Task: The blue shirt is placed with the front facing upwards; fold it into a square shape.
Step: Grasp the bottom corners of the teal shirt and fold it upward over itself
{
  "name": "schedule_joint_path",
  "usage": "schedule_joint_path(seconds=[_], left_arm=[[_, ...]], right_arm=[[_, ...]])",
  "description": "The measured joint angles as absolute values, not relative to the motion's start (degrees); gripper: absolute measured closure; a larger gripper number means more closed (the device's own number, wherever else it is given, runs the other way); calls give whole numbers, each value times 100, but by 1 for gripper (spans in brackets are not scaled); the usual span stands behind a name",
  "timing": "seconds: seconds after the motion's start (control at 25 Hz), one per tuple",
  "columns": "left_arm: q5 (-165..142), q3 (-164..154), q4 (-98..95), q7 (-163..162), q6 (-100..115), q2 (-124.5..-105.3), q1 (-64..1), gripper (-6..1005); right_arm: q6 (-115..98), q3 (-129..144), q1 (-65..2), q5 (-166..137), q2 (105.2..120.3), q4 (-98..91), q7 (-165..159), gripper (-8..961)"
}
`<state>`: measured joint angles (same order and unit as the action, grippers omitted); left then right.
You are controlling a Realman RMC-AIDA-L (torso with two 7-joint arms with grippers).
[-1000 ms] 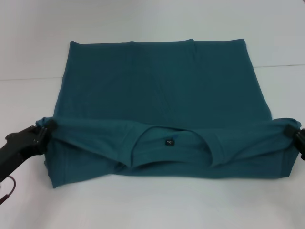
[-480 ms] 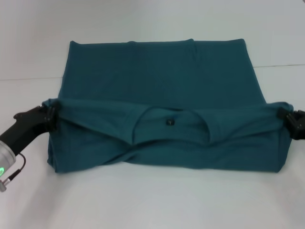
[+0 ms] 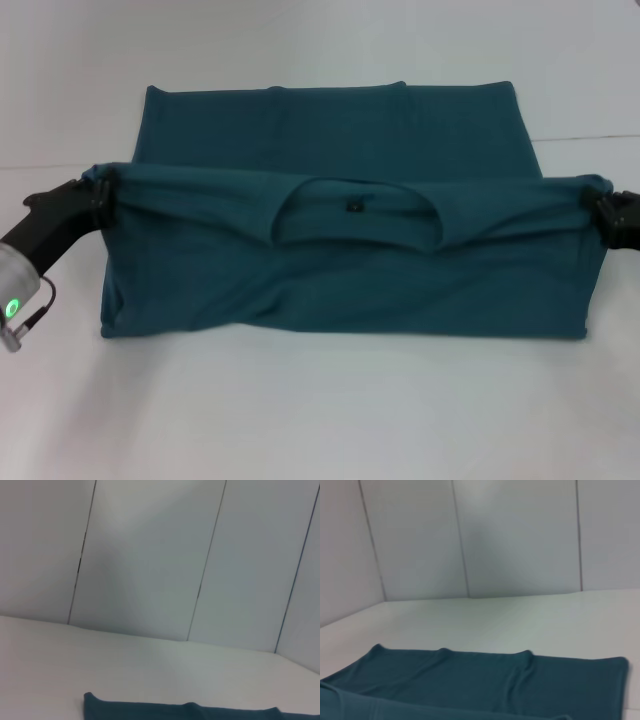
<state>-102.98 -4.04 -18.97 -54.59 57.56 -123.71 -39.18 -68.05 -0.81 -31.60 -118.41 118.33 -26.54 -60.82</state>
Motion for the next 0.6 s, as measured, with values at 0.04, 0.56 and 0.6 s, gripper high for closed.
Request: schedule_joint_path(seconds=[0.04, 0.56, 0.6], left_arm=[[-10297, -404, -1896, -5453, 5634, -12371, -3991, 944], [-9512, -400, -1470, -4732, 4237, -12376, -4696, 943], [-9481, -400, -1465, -4726, 4163, -12376, -4733, 943]], right_arm=[[-6730, -81, -3185, -11810, 11833, -2654, -6082, 825], [-5417, 15, -3648, -11690, 11663, -2151, -5928, 822], [-5309, 49, -3693, -11690, 11652, -2106, -5910, 821]])
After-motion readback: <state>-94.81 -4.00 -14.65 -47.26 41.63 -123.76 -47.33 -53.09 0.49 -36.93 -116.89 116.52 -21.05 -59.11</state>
